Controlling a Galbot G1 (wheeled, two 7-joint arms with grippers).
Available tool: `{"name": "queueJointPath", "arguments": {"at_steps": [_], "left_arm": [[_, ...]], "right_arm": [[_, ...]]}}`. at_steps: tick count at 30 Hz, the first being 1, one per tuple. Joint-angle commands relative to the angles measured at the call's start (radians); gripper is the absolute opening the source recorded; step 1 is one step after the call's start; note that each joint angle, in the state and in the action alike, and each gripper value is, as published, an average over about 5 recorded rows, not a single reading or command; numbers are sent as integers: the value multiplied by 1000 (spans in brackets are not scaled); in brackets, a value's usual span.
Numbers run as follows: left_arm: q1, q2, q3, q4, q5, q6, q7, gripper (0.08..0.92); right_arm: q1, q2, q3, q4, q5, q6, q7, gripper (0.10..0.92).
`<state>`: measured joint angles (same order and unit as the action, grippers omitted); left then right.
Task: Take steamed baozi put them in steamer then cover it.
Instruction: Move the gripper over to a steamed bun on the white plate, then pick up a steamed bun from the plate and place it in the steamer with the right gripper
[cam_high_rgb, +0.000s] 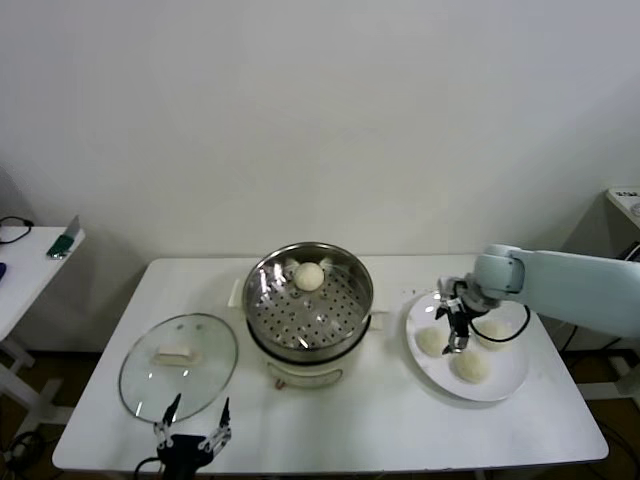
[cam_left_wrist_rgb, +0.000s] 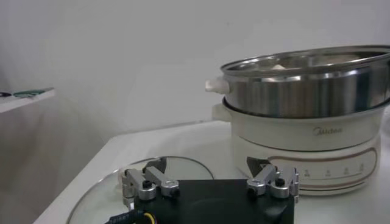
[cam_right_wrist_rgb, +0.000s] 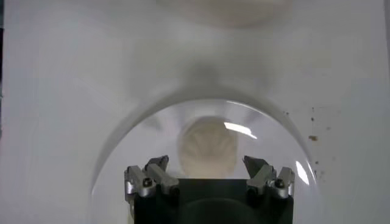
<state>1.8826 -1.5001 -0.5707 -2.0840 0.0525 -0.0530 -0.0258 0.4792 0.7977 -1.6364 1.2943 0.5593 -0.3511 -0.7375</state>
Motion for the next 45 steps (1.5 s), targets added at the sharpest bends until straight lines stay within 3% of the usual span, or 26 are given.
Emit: {"name": "queueJointPath", "arguments": {"at_steps": [1, 16, 26, 32, 40, 45], "left_arm": [[3, 1, 0, -3, 1, 1, -1, 823], [6, 3, 0, 0, -3, -1, -1, 823], [3, 1, 2, 4, -3, 0, -3, 823], [4, -1, 2, 4, -2, -3, -4, 823], [4, -5, 12, -8, 5, 2, -2, 823], [5, -3, 12, -13, 5, 4, -2, 823]], "right_arm": [[-100, 44, 83, -82, -15, -31, 9, 823], [-94, 51, 72, -98, -25, -19, -43, 812], [-97, 56, 75, -118, -44, -12, -56, 672], [-62, 55, 80, -112, -43, 10, -80, 654], [326, 68, -116, -51, 60, 84, -195, 648], [593, 129, -176, 18, 227, 93, -265, 650]]}}
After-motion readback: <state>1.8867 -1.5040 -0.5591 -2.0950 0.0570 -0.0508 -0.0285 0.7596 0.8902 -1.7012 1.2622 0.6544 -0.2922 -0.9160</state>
